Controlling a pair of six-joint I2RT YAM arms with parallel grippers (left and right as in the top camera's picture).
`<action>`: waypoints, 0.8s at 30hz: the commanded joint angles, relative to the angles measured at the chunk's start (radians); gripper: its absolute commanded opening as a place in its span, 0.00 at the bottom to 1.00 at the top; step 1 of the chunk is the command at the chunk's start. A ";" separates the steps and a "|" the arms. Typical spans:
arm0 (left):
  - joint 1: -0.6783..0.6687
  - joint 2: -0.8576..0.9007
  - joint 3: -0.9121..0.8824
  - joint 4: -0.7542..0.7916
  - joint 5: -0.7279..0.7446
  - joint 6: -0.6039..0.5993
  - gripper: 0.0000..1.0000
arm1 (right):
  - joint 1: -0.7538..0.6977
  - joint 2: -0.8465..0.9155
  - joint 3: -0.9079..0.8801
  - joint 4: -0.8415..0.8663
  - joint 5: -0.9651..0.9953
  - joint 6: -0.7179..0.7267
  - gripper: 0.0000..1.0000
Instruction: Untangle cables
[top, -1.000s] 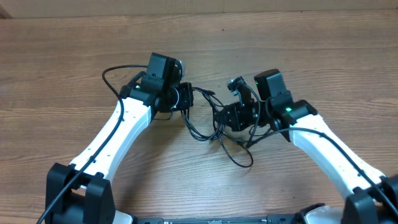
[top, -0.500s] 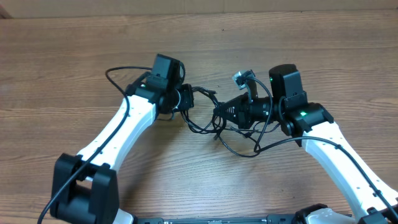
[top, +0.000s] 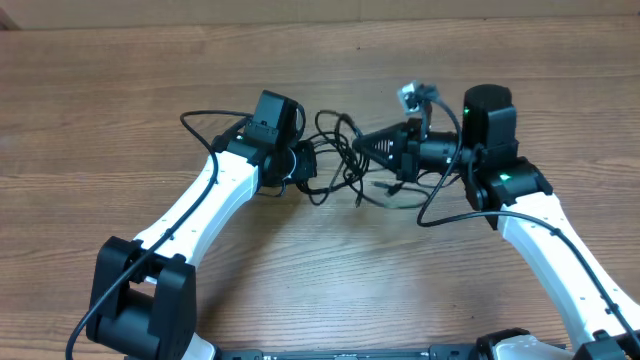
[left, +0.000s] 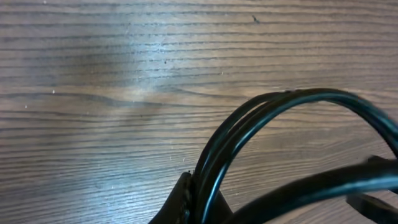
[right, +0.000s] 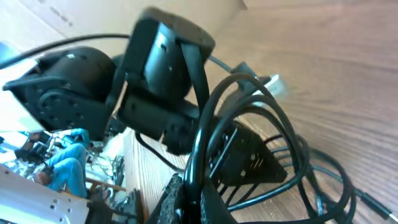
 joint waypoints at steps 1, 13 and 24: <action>-0.003 0.012 0.013 -0.017 -0.016 -0.006 0.04 | -0.027 -0.028 0.033 0.026 -0.013 0.034 0.04; -0.002 0.012 0.013 -0.014 -0.077 -0.007 0.04 | -0.027 -0.028 0.033 -0.077 0.206 0.092 0.04; -0.003 0.012 0.013 -0.101 -0.142 -0.284 0.04 | -0.027 -0.028 0.033 0.094 0.574 0.557 0.04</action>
